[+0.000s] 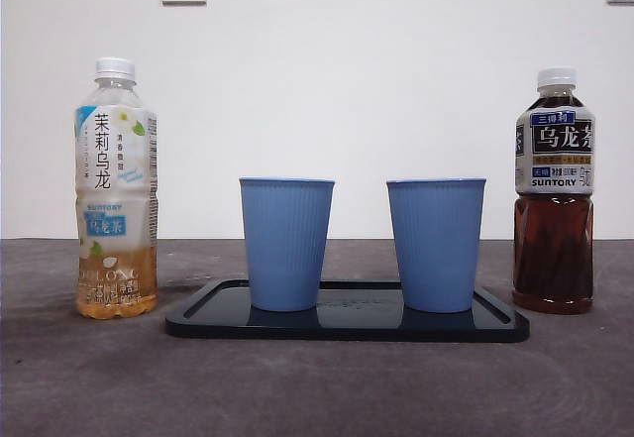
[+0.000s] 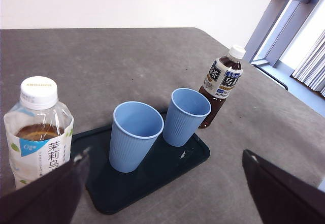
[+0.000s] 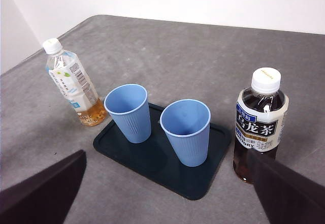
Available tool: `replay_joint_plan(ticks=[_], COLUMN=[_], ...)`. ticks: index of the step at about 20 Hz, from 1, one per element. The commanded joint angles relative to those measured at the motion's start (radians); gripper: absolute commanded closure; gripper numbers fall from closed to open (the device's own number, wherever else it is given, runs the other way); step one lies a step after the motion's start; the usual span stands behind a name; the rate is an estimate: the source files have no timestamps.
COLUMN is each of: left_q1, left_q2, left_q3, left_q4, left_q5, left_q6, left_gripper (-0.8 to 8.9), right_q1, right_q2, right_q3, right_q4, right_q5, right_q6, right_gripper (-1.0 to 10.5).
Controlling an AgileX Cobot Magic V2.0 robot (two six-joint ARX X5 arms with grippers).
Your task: Pour the drink into the cup
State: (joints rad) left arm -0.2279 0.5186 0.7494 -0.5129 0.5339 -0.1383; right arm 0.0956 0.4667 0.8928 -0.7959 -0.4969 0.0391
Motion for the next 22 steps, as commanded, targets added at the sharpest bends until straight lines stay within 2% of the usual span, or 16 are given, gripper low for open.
replay_joint_plan(ticks=[1,7,10,18,22], left_q1=[-0.004,-0.004,-0.004,-0.004,-0.005], left_q2=[0.005,0.005,0.005,0.013,0.025], left_q3=[0.019,0.019,0.019,0.018,0.018], left_q4=[0.012,0.011,0.012,0.011,0.012], left_q5=[0.009,0.009,0.009,0.009,0.009], left_q6=[0.018,0.014,0.014,0.015,0.018], left_gripper=[3.14,3.15,3.15,3.15,3.15], right_q1=[0.002,0.002,0.002,0.026,0.056], right_q2=[0.005,0.022,0.03,0.059,0.137], right_q3=[0.014,-0.006,-0.06,-0.319,-0.431], right_q4=[0.009,0.024,0.085,0.444,0.653], right_q5=[-0.002,0.019,0.035,0.132,0.178], right_q6=[0.036,0.075,0.107,0.19,0.212], right_gripper=[4.2,4.3,4.3,4.3,4.3])
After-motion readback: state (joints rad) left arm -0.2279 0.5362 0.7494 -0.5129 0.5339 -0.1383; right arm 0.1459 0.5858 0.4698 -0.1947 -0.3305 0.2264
